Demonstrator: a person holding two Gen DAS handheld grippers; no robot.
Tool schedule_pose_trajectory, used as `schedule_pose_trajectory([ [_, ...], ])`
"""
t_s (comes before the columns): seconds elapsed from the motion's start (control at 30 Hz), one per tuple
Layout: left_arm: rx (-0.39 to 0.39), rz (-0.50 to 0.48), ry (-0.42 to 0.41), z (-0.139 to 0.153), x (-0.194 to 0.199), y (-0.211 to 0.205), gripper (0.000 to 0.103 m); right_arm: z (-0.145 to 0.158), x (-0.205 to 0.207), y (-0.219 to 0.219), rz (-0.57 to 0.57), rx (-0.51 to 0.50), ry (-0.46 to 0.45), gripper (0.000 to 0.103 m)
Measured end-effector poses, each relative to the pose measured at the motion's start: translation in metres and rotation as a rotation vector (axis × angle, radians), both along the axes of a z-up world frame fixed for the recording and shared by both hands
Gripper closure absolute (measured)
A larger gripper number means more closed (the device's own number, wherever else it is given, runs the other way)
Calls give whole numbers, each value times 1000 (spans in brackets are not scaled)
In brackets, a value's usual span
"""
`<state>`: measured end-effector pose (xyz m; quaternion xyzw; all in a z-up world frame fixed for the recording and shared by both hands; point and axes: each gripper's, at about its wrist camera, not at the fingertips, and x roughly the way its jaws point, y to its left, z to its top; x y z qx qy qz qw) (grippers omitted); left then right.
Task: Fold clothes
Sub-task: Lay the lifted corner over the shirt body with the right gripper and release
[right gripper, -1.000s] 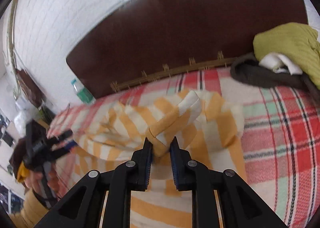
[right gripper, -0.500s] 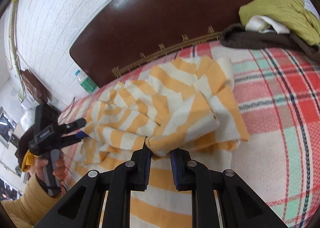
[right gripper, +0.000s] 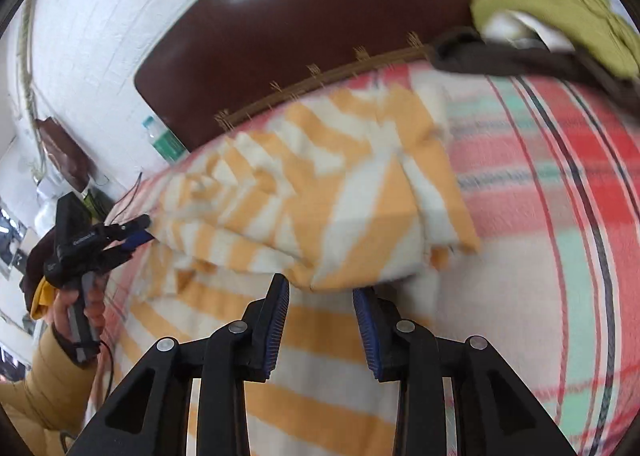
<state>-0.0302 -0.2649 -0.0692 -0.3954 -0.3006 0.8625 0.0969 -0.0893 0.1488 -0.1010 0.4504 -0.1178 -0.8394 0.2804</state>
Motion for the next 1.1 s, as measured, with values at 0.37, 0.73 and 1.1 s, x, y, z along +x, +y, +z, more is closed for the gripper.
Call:
schedule_pose_trajectory([
  [0.37,-231,-185,102,46,23,55,29,51,14,9,0,-11,175,62],
  [0.73,-187,-125,-12,14,67,55,29,14,6,-24,18,164,98,62],
  [1.1,-201,-115,-37,12,177,47,23,46,120,49,56,40,39,32],
])
